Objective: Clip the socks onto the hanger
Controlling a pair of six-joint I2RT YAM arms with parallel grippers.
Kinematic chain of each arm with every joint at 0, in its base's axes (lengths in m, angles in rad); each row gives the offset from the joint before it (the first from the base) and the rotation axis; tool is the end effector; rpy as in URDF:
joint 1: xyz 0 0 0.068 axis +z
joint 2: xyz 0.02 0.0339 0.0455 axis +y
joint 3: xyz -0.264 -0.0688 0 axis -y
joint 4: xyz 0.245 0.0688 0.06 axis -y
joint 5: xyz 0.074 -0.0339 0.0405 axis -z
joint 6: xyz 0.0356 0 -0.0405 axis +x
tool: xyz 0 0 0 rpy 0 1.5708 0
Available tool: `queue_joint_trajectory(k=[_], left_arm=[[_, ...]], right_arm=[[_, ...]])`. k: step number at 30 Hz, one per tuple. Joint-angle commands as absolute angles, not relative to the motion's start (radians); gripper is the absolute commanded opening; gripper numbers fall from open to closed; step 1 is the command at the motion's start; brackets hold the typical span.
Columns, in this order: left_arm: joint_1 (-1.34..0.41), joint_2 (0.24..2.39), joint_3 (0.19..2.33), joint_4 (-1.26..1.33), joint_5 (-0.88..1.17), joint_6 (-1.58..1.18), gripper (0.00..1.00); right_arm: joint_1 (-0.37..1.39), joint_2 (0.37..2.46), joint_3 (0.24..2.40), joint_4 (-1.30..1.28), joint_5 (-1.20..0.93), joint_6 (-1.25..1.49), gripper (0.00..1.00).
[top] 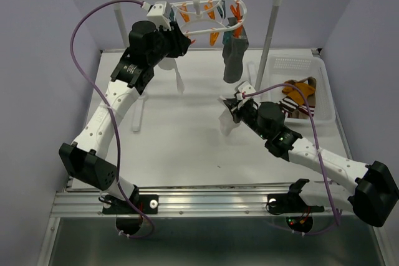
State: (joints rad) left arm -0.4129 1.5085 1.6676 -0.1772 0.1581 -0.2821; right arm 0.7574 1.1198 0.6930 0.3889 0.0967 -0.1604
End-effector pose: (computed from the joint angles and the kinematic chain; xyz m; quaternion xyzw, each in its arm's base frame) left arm 0.3139 -0.1436 0.4731 0.1017 0.7061 -0.2908 0.6376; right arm 0.1928 0.1776 0.3002 -0.2887 0.6599 0.1705 0.6724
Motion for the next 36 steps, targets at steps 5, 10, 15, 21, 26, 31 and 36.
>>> queue_joint_trajectory(k=[5,10,15,21,26,31,36], left_arm=[[-0.425,1.503,1.747,-0.170,0.120,-0.255,0.52],[-0.436,1.500,1.750,-0.209,0.083,-0.239,0.81],[-0.457,1.425,1.666,-0.212,0.017,-0.227,0.99],[-0.462,1.260,1.522,-0.172,-0.055,-0.247,0.99],[-0.460,1.154,1.434,-0.106,0.049,-0.236,0.99],[-0.462,1.170,1.471,-0.106,0.124,-0.230,0.99],[-0.460,1.233,1.537,-0.109,0.204,-0.224,0.99]], right_arm=[[0.752,1.097,0.750,0.407,0.112,-0.172,0.02],[0.752,1.100,0.758,0.384,0.100,-0.183,0.02],[0.752,1.143,0.756,0.319,-0.043,-0.227,0.07],[0.752,1.262,0.775,0.262,-0.158,-0.247,0.20],[0.752,1.341,0.828,0.264,-0.147,-0.242,0.49],[0.752,1.361,0.867,0.288,-0.146,-0.224,0.77],[0.752,1.351,0.874,0.324,-0.149,-0.196,1.00]])
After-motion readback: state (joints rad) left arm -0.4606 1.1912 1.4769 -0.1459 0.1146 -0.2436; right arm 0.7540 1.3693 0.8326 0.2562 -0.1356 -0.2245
